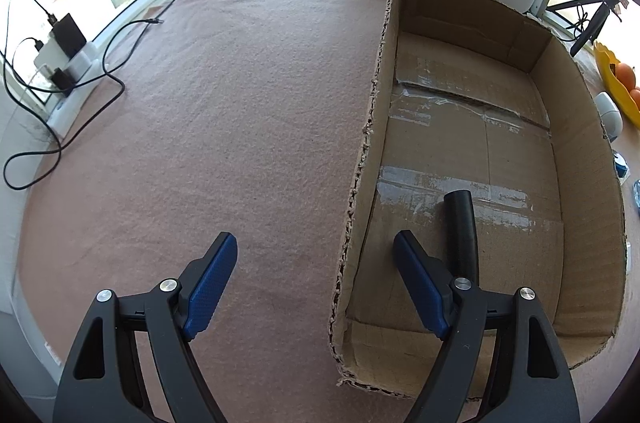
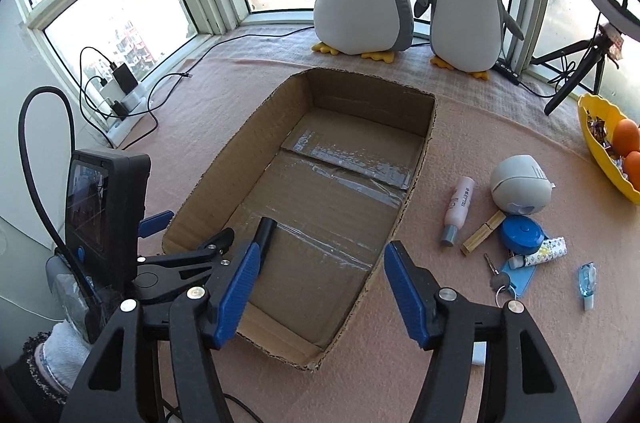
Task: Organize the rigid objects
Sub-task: 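Move the right tool to the white plug charger and grasp it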
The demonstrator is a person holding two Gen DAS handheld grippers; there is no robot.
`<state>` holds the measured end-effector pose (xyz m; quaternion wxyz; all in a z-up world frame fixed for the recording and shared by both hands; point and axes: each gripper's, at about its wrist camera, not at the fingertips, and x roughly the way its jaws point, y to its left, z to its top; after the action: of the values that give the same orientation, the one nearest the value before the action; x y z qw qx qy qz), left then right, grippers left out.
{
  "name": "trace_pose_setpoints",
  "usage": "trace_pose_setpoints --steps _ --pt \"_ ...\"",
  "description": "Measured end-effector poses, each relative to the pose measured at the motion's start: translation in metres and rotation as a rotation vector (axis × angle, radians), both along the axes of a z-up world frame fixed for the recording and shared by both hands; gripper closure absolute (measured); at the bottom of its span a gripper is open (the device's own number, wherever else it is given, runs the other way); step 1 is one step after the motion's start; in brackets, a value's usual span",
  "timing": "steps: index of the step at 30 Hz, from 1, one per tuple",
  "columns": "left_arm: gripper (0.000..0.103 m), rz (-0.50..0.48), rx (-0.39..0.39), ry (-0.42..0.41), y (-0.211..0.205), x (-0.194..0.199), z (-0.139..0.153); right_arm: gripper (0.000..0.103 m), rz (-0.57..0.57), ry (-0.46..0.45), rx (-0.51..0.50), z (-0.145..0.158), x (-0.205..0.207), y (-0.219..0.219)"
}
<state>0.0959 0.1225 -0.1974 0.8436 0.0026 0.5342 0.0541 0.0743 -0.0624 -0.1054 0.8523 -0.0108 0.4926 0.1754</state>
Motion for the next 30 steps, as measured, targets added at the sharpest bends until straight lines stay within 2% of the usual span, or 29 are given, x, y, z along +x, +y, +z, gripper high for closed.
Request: trace_pose_setpoints --steps 6,17,25,30 --pt "0.022 0.002 0.005 -0.001 0.000 0.001 0.001 0.040 -0.075 0.013 0.033 0.003 -0.006 -0.044" --pt "0.021 0.008 0.007 -0.005 0.000 0.001 0.000 0.036 -0.257 0.092 -0.029 -0.023 -0.012 -0.122" --pt "0.021 0.008 0.004 -0.004 0.001 0.001 0.000 0.036 -0.299 0.212 0.060 -0.054 -0.008 -0.142" --pt "0.021 0.010 0.000 -0.004 0.001 0.001 0.001 0.036 -0.301 0.265 0.014 -0.071 -0.001 -0.134"
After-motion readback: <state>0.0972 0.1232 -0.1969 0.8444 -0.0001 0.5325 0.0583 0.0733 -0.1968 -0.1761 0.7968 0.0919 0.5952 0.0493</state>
